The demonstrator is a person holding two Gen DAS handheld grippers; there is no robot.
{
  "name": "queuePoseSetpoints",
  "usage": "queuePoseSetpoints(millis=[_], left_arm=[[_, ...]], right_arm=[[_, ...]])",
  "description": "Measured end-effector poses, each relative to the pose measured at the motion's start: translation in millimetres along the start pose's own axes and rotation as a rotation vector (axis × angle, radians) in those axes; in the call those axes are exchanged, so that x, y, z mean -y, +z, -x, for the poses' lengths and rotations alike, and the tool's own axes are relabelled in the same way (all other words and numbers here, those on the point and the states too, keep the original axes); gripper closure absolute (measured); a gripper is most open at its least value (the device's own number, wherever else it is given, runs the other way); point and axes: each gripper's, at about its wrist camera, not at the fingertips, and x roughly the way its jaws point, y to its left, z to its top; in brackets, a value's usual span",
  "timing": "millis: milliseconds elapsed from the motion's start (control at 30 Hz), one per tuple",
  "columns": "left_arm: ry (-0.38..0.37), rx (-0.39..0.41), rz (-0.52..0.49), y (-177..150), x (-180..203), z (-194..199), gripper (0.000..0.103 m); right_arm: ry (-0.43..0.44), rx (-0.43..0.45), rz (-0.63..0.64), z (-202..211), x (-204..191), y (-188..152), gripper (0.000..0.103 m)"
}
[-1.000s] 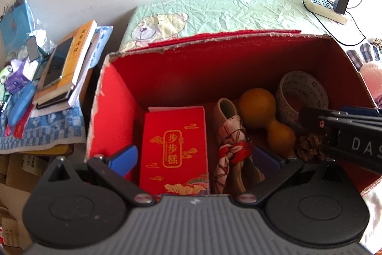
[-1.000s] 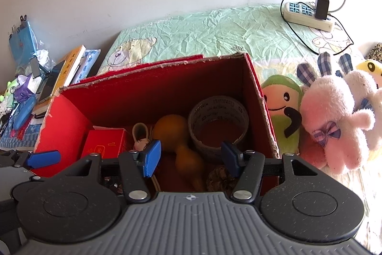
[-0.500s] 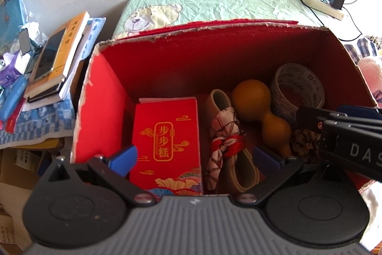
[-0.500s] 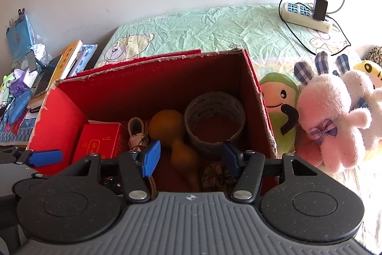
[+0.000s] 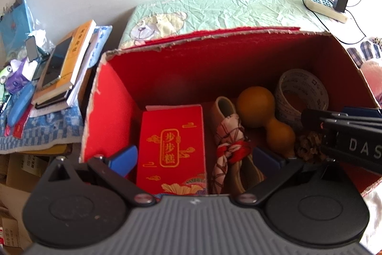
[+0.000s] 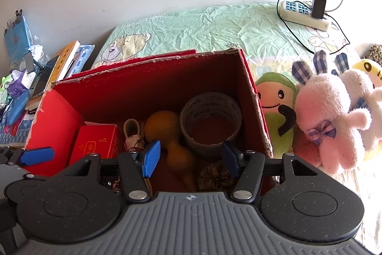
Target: Organize objects
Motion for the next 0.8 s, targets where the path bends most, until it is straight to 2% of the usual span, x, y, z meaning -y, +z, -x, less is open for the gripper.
queuePoseSetpoints(millis=[533,800], left_arm=[[0.029,0.000,0.011,-4,-5,8,0.001],[-0.003,0.011,0.012,-10,-5,15,0.003]], right_arm=[[0.009,0.002,0.006,9,-1,-4,0.043],[0.001,0.026,-0.003,20,2,-6,0.043]])
